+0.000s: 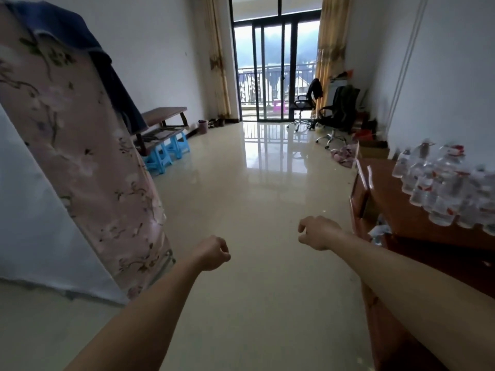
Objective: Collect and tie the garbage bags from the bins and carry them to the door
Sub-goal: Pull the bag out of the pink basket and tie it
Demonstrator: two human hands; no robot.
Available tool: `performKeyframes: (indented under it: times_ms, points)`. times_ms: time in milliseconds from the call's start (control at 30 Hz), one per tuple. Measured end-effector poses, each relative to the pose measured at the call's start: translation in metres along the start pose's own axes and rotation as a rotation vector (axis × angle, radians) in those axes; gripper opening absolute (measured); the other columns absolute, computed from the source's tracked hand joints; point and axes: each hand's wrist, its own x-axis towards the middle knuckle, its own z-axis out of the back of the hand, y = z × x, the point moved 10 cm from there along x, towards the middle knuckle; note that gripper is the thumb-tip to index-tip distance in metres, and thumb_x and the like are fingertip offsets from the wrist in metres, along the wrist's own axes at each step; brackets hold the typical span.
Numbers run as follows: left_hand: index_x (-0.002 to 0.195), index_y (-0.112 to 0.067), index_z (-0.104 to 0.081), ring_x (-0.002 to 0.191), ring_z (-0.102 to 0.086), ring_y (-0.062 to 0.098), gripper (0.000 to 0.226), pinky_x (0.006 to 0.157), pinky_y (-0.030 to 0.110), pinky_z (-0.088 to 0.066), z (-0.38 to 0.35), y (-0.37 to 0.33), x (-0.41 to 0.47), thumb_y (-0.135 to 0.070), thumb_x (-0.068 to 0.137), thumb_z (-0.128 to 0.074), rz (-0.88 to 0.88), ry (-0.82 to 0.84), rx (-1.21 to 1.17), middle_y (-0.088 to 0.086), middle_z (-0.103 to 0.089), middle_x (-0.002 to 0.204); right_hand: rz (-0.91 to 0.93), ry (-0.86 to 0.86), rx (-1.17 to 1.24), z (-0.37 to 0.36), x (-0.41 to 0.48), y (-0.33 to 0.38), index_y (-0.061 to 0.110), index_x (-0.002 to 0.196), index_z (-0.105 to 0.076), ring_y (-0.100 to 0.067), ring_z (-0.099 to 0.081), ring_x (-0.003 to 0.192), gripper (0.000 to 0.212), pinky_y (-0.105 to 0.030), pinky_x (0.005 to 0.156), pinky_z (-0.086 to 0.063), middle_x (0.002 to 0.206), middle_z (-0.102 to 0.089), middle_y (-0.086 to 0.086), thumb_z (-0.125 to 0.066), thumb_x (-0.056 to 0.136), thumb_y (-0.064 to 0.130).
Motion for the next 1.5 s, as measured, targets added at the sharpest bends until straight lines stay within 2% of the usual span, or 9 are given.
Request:
performKeyframes:
  times_ms: [133,267,500,600,733,900,1033,1300,1500]
  points:
    - [0.104,-0.006,-0.069,0.077,-0.057,0.019,0.022,0.072,0.025,-0.046,0.054,0.005,0.121,-0.019,0.088,-0.063,0.038,-0.036,-0.001,0.018,-0.071,0.106,0.023,-0.001,0.046,0.031,0.142,0.01,0.025,0.126,-0.055,-0.024,-0.058,0.111,0.037,-0.034,0.09,-0.045,0.128,-0.059,-0.001,-0.055,0.091,0.038]
    - [0.104,-0.009,-0.07,0.088,-0.066,0.027,0.021,0.074,0.024,-0.047,0.131,0.009,0.227,-0.02,0.088,-0.062,0.058,-0.119,-0.009,0.015,-0.071,0.107,0.049,-0.041,0.08,0.08,0.274,0.032,0.027,0.124,-0.056,-0.024,-0.06,0.106,0.037,-0.032,0.084,-0.047,0.124,-0.06,-0.002,-0.056,0.089,0.039]
    - [0.108,-0.006,-0.07,0.099,-0.068,0.028,0.025,0.069,0.02,-0.041,0.202,0.062,0.399,-0.019,0.089,-0.061,0.172,-0.097,-0.016,0.016,-0.071,0.109,0.226,-0.039,0.077,0.116,0.475,0.11,0.029,0.128,-0.054,-0.025,-0.059,0.11,0.04,-0.033,0.089,-0.047,0.123,-0.062,-0.002,-0.057,0.09,0.038]
    - [0.108,-0.006,-0.07,0.097,-0.068,0.028,0.024,0.07,0.02,-0.042,0.223,0.076,0.492,-0.019,0.089,-0.062,0.189,-0.079,-0.028,0.016,-0.071,0.108,0.245,-0.06,0.101,0.122,0.57,0.122,0.031,0.133,-0.05,-0.026,-0.058,0.112,0.045,-0.034,0.091,-0.046,0.127,-0.061,-0.003,-0.057,0.09,0.039]
    - [0.104,-0.008,-0.07,0.09,-0.067,0.027,0.021,0.07,0.021,-0.041,0.257,0.084,0.629,-0.02,0.089,-0.063,0.174,-0.025,-0.04,0.017,-0.071,0.108,0.155,-0.014,0.107,0.133,0.703,0.113,0.033,0.139,-0.042,-0.026,-0.058,0.114,0.052,-0.034,0.091,-0.048,0.131,-0.059,-0.004,-0.057,0.089,0.041]
    - [0.107,-0.008,-0.069,0.101,-0.067,0.028,0.022,0.081,0.029,-0.051,0.325,0.054,0.784,-0.02,0.09,-0.063,0.131,0.003,-0.041,0.016,-0.07,0.108,0.073,-0.066,0.185,0.198,0.848,0.089,0.033,0.14,-0.04,-0.028,-0.057,0.116,0.054,-0.038,0.095,-0.048,0.131,-0.06,-0.006,-0.058,0.089,0.041]
    - [0.103,-0.007,-0.07,0.102,-0.066,0.03,0.02,0.084,0.03,-0.052,0.355,0.019,0.9,-0.019,0.089,-0.064,0.067,0.016,-0.046,0.017,-0.07,0.107,0.024,-0.113,0.227,0.231,0.949,0.062,0.031,0.139,-0.043,-0.027,-0.056,0.118,0.052,-0.037,0.095,-0.047,0.131,-0.06,-0.005,-0.058,0.09,0.038]
    - [0.106,-0.006,-0.069,0.105,-0.066,0.03,0.023,0.071,0.021,-0.041,0.377,-0.026,1.165,-0.02,0.089,-0.063,0.061,0.096,-0.007,0.018,-0.069,0.111,-0.021,0.008,0.187,0.239,1.216,0.002,0.03,0.14,-0.042,-0.025,-0.057,0.117,0.054,-0.033,0.095,-0.048,0.131,-0.06,-0.004,-0.058,0.089,0.036]
    - [0.1,-0.011,-0.07,0.099,-0.067,0.031,0.018,0.081,0.03,-0.052,0.47,-0.045,1.333,-0.022,0.087,-0.064,0.113,-0.022,-0.093,0.017,-0.07,0.107,-0.017,-0.01,0.157,0.316,1.411,-0.011,0.029,0.139,-0.044,-0.028,-0.056,0.119,0.052,-0.033,0.092,-0.045,0.138,-0.054,-0.007,-0.058,0.089,0.036]
